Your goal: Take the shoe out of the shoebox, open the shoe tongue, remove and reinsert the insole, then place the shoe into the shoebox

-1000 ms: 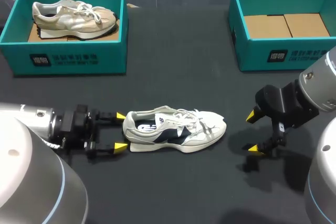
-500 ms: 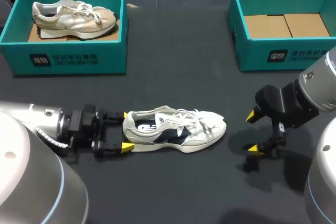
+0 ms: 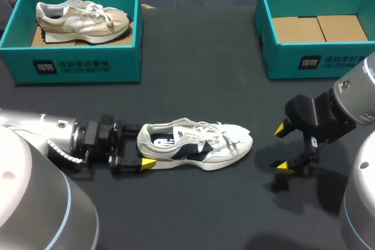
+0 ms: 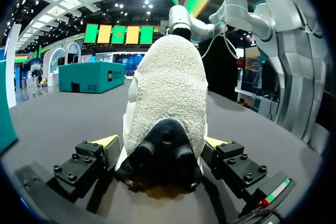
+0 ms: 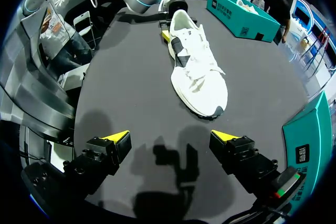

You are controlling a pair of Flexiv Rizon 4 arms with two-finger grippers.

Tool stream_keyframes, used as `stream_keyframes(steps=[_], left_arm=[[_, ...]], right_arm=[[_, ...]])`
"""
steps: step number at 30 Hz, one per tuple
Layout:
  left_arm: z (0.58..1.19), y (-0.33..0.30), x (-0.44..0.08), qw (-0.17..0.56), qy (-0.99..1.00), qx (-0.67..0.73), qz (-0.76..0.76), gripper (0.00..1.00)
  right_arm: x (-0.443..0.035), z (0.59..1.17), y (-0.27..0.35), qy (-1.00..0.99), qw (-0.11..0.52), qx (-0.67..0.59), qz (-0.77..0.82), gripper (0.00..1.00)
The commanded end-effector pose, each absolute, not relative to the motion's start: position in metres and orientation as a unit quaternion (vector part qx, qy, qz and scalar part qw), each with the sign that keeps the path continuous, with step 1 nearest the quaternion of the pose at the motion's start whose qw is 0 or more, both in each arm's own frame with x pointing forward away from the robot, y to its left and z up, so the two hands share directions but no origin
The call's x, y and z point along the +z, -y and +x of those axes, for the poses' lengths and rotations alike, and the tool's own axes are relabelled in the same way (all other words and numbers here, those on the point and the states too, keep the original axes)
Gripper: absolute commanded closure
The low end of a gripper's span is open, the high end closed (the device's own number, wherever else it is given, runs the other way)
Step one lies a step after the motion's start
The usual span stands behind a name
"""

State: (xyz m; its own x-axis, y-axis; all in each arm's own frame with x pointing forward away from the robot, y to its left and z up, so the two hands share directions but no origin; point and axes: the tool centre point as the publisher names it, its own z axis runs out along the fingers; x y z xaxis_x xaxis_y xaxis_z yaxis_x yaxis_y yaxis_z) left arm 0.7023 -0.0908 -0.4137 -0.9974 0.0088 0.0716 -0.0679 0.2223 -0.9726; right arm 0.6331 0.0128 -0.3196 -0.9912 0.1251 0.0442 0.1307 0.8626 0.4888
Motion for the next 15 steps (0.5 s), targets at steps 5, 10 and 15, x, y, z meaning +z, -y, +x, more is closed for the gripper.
stream_keyframes(steps=[5,10,15], left_arm=[[0.705,0.106,-0.418,0.036,0.782,0.622,0.009,0.00],[0.702,0.114,-0.418,0.039,0.781,0.624,0.004,0.00],[0.701,0.120,-0.418,0.040,0.780,0.624,0.000,0.00]], right_arm=[[-0.319,0.631,-0.013,0.965,0.004,-0.252,-0.067,0.00],[-0.319,0.631,-0.013,0.965,0.004,-0.252,-0.067,0.00],[-0.319,0.631,-0.013,0.965,0.004,-0.252,-0.067,0.00]])
